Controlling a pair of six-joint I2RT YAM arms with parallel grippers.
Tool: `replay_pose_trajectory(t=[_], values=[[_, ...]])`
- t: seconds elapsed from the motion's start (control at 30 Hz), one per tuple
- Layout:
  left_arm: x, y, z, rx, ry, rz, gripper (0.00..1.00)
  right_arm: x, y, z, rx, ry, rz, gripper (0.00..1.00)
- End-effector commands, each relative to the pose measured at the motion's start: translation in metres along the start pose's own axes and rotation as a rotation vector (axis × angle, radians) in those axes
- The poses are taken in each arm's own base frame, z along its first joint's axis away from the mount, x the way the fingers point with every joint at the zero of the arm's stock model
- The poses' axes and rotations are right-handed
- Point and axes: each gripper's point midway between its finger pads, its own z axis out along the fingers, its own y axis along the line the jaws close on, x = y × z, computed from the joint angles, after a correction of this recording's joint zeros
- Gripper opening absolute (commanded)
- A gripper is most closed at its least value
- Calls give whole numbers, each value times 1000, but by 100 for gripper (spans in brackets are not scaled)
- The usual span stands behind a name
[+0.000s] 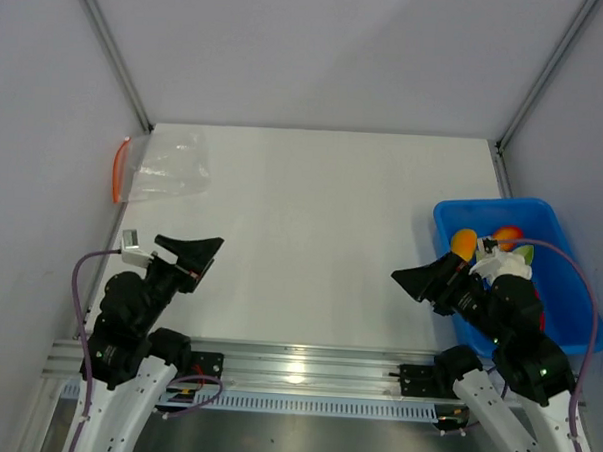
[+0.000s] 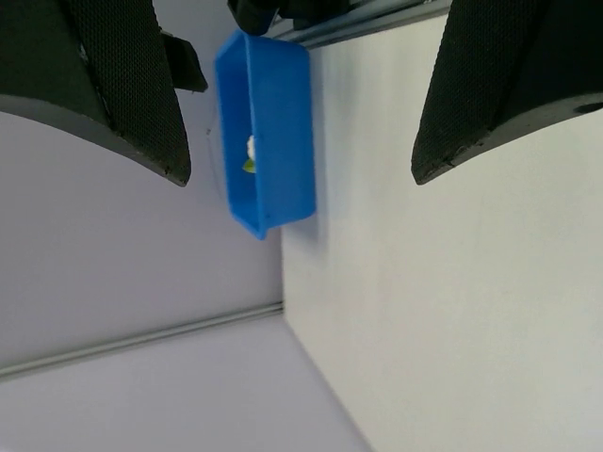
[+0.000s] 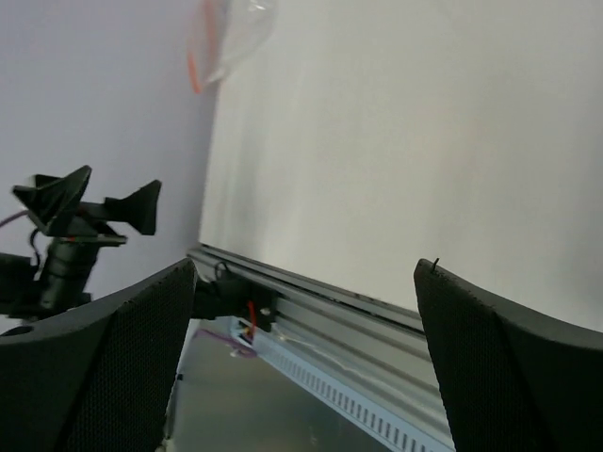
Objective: Place the food in the zip-top bag and seal the zipper
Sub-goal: Move the zipper food storage bag to the center of the board.
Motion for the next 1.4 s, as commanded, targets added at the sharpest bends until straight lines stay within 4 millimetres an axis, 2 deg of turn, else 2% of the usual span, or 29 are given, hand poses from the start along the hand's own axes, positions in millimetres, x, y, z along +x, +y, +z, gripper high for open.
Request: replay_pose_trajectory(t=[0.0, 0.07, 0.1, 0.13, 0.2, 0.3, 0.33, 0.4, 0.43, 0.47, 0.5, 0.57, 0.6, 0.63, 0.7, 0.73, 0.77, 0.8, 0.87, 0.93, 0.97, 1.0, 1.07, 1.1, 1.17, 1.2, 1.23, 1.3, 1.37], values=[[11, 43, 0, -187, 55, 39, 99, -1, -27, 2, 155, 27, -82, 99], [12, 32, 9, -109, 67, 109, 100, -4, -28, 5, 170, 33, -114, 99], [9, 13, 16, -6, 57, 151, 99, -5, -23, 5, 150, 49, -153, 99], [12, 8, 20, 33, 75, 186, 100, -5, -17, 12, 126, 78, -173, 99], [8, 11, 32, 6, 68, 185, 99, -3, -8, 19, 89, 113, -179, 99], [-14, 15, 49, -93, -8, 197, 100, -2, -23, 40, 175, 181, -180, 99], [-23, 25, 52, -154, -41, 193, 100, -2, -34, 49, 228, 217, -212, 99], [-48, 43, 61, -277, -147, 211, 100, -5, -41, 58, 265, 223, -240, 99], [-63, 40, 60, -310, -204, 208, 100, -11, -46, 65, 291, 203, -260, 99], [-82, 50, 59, -380, -297, 205, 100, -14, -46, 69, 291, 190, -271, 99], [-92, 53, 59, -411, -341, 195, 100, -15, -48, 73, 297, 184, -279, 100], [-108, 76, 67, -487, -417, 130, 99, -20, -48, 84, 296, 171, -306, 99], [-113, 78, 72, -482, -428, 121, 100, -18, -44, 89, 266, 183, -318, 99], [-122, 96, 78, -527, -446, 114, 100, -19, -37, 95, 224, 180, -327, 100], [-132, 104, 88, -523, -479, 105, 100, -13, -29, 105, 169, 207, -326, 99], [-145, 117, 86, -558, -526, 56, 100, -9, -26, 107, 149, 221, -329, 99], [-148, 131, 91, -599, -527, 37, 99, -6, -22, 109, 133, 231, -332, 99], [-158, 131, 94, -583, -568, 32, 100, -5, -21, 112, 125, 236, -340, 99], [-169, 154, 96, -636, -614, -6, 99, 2, -14, 112, 100, 251, -357, 99], [-191, 156, 102, -588, -669, -44, 100, 7, -8, 110, 75, 259, -368, 99], [-191, 177, 108, -634, -654, -75, 99, 9, -6, 108, 64, 260, -372, 99], [-204, 179, 108, -644, -687, -142, 99, 10, -3, 104, 45, 253, -377, 99], [-204, 204, 114, -718, -669, -225, 100, 11, 2, 100, 22, 244, -386, 99], [-214, 221, 123, -752, -678, -307, 99, 12, 2, 98, 19, 237, -388, 99], [-203, 246, 130, -802, -613, -402, 100, 9, 8, 91, -2, 213, -395, 99], [-198, 268, 133, -841, -605, -464, 99, 8, 9, 90, -9, 207, -400, 100], [-211, 265, 144, -764, -635, -468, 99, 6, 12, 85, -21, 189, -408, 100], [-208, 280, 151, -719, -646, -497, 96, 3, 14, 82, -31, 166, -420, 99], [-219, 279, 161, -667, -664, -469, 93, 0, 16, 80, -39, 150, -432, 99]])
